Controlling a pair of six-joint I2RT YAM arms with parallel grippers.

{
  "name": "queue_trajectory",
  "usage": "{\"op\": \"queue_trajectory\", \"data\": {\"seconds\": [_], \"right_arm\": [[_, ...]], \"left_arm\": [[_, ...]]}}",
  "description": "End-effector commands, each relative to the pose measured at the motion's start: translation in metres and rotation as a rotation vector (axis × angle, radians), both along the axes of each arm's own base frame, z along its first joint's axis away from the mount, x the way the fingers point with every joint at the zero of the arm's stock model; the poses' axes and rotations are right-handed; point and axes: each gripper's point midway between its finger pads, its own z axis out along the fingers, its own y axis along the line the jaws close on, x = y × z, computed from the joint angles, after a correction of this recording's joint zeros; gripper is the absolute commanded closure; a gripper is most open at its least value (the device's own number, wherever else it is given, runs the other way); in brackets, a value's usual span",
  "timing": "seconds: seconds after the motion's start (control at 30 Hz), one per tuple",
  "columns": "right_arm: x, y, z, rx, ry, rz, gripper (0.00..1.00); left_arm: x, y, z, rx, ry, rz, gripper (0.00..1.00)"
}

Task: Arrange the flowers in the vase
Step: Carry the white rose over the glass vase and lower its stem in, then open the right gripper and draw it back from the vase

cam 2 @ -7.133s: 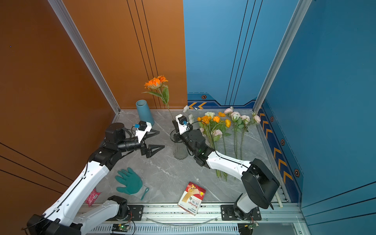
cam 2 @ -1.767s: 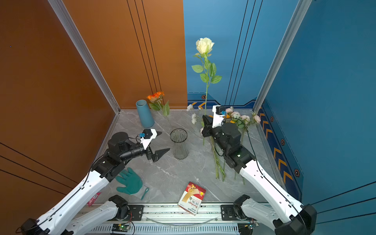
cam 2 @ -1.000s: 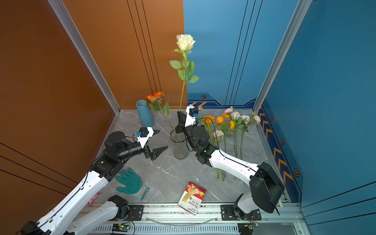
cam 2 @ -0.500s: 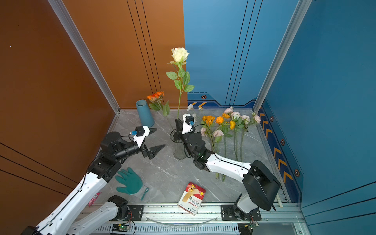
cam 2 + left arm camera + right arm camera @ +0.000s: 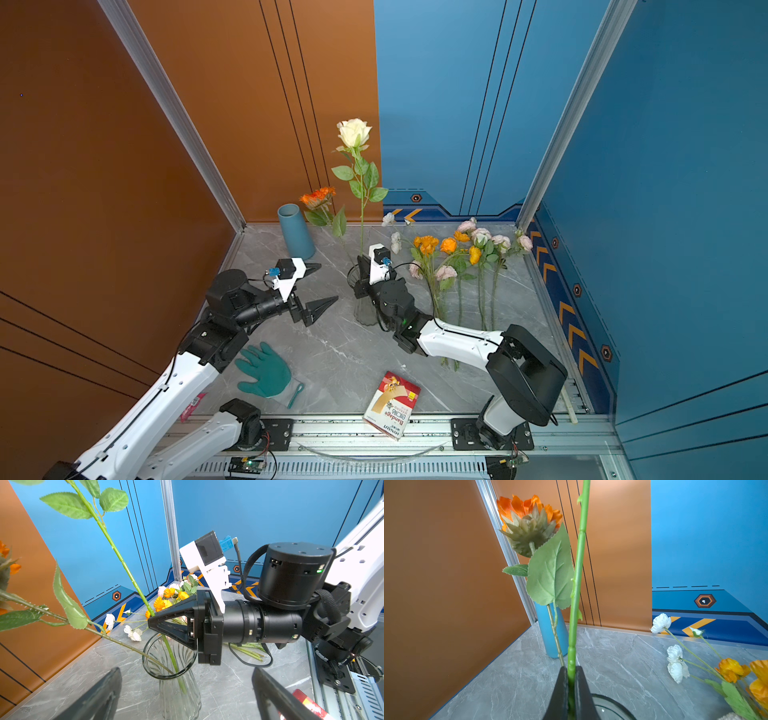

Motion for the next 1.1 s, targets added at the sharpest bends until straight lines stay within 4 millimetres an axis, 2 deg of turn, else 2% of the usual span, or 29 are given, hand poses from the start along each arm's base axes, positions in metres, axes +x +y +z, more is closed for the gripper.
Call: {"op": "queue_trajectory", "data": {"seconds": [0.0,0.13,0.63,1.07], "right_arm": [[-0.005,-0.005,0.0,0.002,-0.003,-0.019,1.0],[-0.007,-0.004,-0.004,-0.004,0.004,-0.018,0.99],[-0.016,-0.006,-0.019,-0.028,0.027,-0.019,0.83],[-0.024,-0.005,-0.014,-0.048,0.018,-0.011,0.78]], "left_arm": [[-0.002,0.0,0.002,-0.016,-0.005,-0.015,0.02],[-0.002,-0.001,0.001,-0.016,-0.001,-0.021,0.02],[-0.002,-0.003,0.0,-0.018,0.009,-0.031,0.02],[-0.002,-0.005,-0.003,-0.017,0.021,-0.044,0.02]]}}
